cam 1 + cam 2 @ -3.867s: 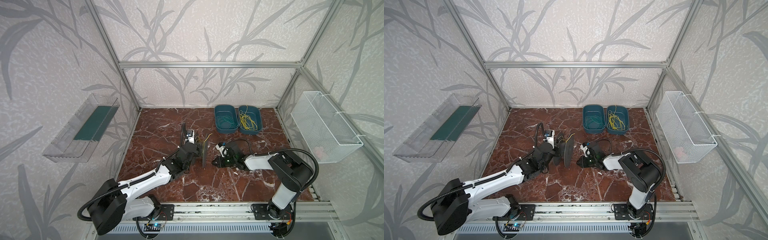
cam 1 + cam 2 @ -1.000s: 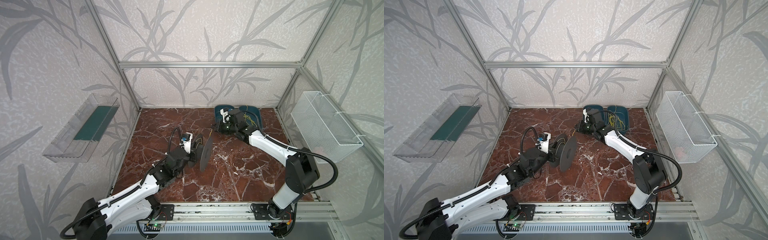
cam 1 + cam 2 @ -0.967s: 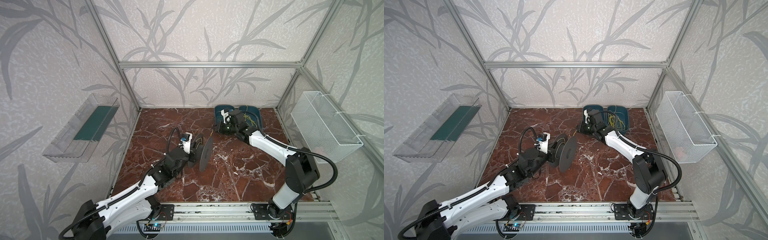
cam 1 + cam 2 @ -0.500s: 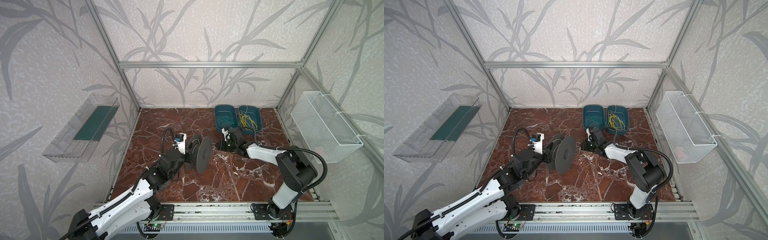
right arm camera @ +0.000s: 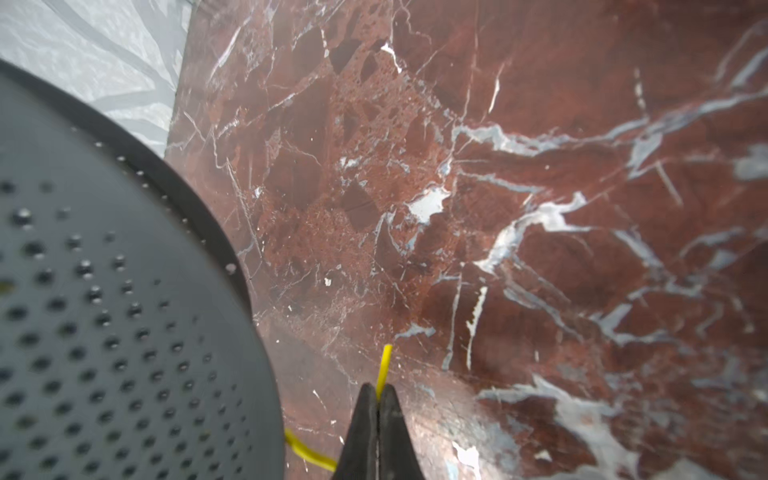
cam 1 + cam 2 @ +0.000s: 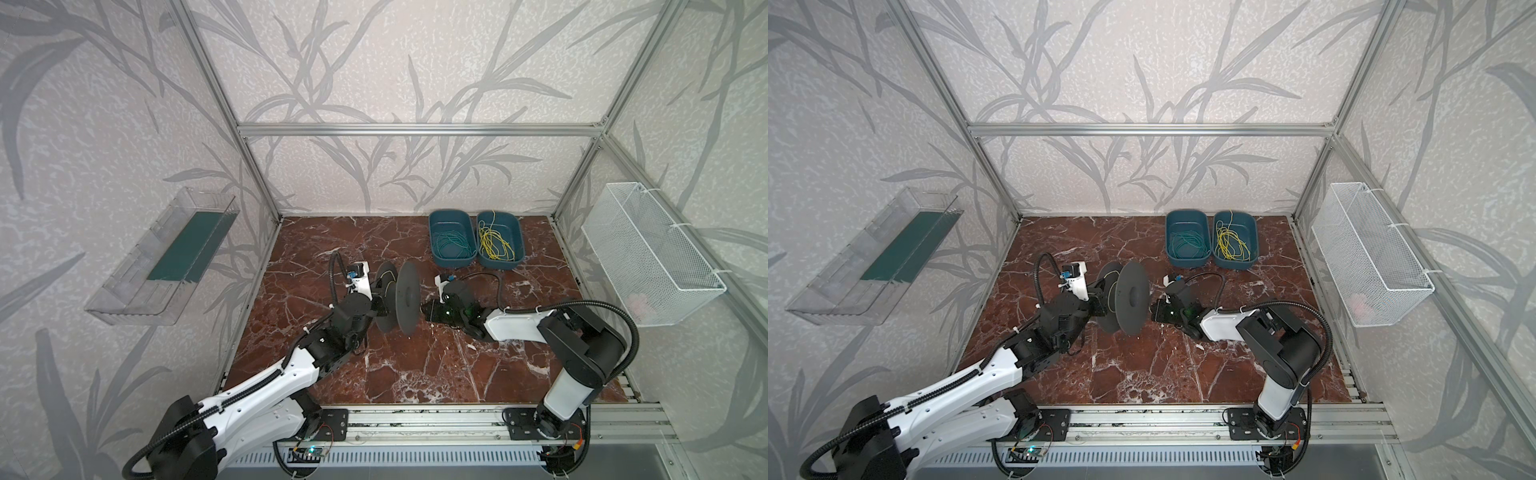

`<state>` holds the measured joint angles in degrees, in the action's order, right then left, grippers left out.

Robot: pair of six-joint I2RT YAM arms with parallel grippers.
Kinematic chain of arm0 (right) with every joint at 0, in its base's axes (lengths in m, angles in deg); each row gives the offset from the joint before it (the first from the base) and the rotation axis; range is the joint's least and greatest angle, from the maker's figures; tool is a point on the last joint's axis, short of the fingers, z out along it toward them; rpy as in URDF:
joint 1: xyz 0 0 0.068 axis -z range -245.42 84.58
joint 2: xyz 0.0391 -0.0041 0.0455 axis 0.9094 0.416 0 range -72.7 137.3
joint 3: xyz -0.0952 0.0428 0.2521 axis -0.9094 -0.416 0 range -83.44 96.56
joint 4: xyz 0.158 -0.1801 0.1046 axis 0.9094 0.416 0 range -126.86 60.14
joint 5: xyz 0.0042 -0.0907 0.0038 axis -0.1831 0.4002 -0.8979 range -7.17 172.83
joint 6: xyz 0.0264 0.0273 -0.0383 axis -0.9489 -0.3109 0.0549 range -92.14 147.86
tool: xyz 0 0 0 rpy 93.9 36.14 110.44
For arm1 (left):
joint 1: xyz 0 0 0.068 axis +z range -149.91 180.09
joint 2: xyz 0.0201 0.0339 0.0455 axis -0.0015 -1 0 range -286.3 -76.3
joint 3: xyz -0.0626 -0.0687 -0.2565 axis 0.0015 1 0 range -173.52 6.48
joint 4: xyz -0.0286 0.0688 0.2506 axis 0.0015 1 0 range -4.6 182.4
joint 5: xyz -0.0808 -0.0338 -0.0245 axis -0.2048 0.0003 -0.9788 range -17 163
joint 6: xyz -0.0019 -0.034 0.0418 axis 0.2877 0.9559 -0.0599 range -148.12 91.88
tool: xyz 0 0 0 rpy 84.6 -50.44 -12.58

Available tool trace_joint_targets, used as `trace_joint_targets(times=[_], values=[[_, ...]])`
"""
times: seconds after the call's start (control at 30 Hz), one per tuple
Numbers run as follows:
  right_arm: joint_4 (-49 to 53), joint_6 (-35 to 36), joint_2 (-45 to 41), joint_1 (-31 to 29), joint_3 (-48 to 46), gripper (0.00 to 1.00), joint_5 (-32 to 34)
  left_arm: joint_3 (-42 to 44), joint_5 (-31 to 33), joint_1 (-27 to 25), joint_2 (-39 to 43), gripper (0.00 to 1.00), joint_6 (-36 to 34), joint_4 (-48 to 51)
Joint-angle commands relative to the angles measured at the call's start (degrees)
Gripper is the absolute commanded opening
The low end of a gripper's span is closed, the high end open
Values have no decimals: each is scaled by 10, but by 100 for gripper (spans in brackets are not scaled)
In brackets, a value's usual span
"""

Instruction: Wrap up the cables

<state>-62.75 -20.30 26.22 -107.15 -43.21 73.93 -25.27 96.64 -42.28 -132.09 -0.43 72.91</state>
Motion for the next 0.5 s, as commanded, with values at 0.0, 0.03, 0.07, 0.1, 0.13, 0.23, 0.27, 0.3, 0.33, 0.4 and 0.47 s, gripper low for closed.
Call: trace_joint_targets(times=[0.0, 0.03, 0.07, 0.1, 0.13, 0.23, 0.27, 0.3, 0.33, 0.4, 0.47], values=[[6, -46, 4, -30, -37, 0, 28, -19, 141, 13, 2, 0, 38, -139], [4, -52, 0, -39, -40, 0, 38, -21, 150, 13, -4, 0, 43, -140], [4, -56, -3, -50, -42, 0, 51, -22, 159, 13, -9, 0, 50, -143], [8, -60, -8, -62, -44, 0, 67, -25, 171, 12, -17, 0, 55, -146], [10, -64, -8, -70, -46, 0, 84, -29, 180, 12, -21, 0, 64, -142], [20, -74, -32, -99, -52, 0, 131, -43, 216, 8, -41, 0, 85, -130], [24, -78, -37, -109, -55, 0, 148, -47, 227, 7, -48, 0, 89, -129], [20, -79, -43, -119, -60, 0, 164, -50, 238, 7, -54, 0, 95, -126], [23, -82, -47, -127, -61, 0, 177, -54, 248, 5, -57, 0, 99, -123], [30, -81, -55, -143, -60, 0, 193, -65, 275, 0, -65, 0, 100, -112], [36, -78, -60, -153, -56, 0, 201, -75, 296, -5, -72, 0, 104, -99]])
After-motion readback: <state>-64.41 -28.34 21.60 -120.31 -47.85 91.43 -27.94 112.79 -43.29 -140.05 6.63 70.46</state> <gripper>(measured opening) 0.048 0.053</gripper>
